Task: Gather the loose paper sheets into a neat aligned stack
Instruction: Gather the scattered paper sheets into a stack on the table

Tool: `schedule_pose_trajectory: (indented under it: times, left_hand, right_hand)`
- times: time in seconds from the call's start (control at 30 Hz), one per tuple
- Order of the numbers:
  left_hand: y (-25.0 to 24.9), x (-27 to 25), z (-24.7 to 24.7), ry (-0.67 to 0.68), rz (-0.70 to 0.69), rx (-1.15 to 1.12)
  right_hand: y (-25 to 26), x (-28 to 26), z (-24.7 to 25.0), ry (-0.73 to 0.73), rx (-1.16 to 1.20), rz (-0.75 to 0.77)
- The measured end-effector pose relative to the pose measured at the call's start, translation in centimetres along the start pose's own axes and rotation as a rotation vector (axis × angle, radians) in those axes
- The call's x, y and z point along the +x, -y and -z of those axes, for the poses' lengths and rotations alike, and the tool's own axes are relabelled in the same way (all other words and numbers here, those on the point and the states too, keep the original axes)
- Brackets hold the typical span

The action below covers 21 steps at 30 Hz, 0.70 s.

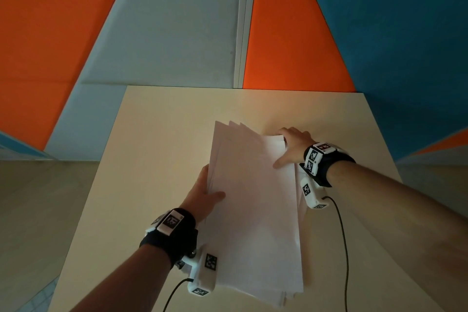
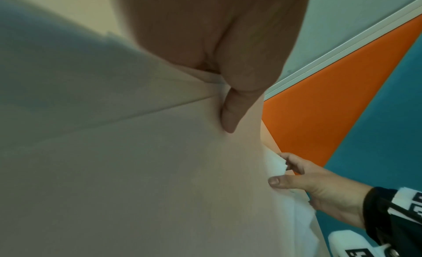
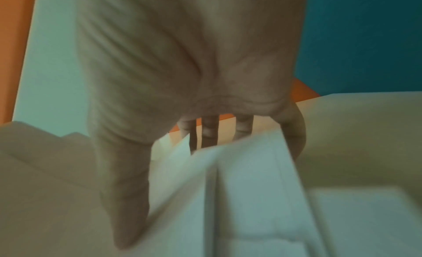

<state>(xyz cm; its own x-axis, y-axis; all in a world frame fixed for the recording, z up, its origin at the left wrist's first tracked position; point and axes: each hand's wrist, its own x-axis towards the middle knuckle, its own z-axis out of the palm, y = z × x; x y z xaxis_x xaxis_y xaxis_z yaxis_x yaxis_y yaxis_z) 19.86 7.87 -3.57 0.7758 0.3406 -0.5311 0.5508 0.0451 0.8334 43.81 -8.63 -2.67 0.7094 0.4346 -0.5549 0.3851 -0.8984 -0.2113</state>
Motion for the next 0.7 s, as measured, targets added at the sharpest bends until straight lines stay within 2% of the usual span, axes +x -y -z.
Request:
schedule_pose_trajectory:
  times: [0.07,0.17,0.27,0.37,0.47,0.57,0.7]
  left_hand:
    - [-0.1,0.3,0.2,-0.006,0.000,0.093]
    - [-0.4,0.3,0.5,-0.056,0.005,0.366]
    - [-0.3,-0.6,1.0,-0.084,0.011,0.485]
    - [0.4,-2.1,1.4,-0.122,0.031,0.616]
    - [1.2,-4.8,1.2,-0.196,0.041,0.636]
    - [2.3,-8.2,0.6,-0.236,0.078,0.652]
    - [4.2,-11.8,0.3,-0.260,0.171,0.620]
  right_hand:
    - [-0.1,-0.1,0.1,0.018,-0.052,-0.020]
    - [-1.0,-0.4,0.4,0.005,-0.125,-0.052]
    - [-1.3,-1.0,0.7,0.055,-0.174,-0.095]
    - [-0.9,-1.7,0.5,0.007,-0.140,-0.072]
    - [-0.2,-2.4,-0.1,-0.003,-0.063,-0.016]
    - [0.2,-3.2,-0.7,-0.023,-0.083,0.006]
    - [0.0,-4.2,-1.2,-0.018,-0.086,-0.036]
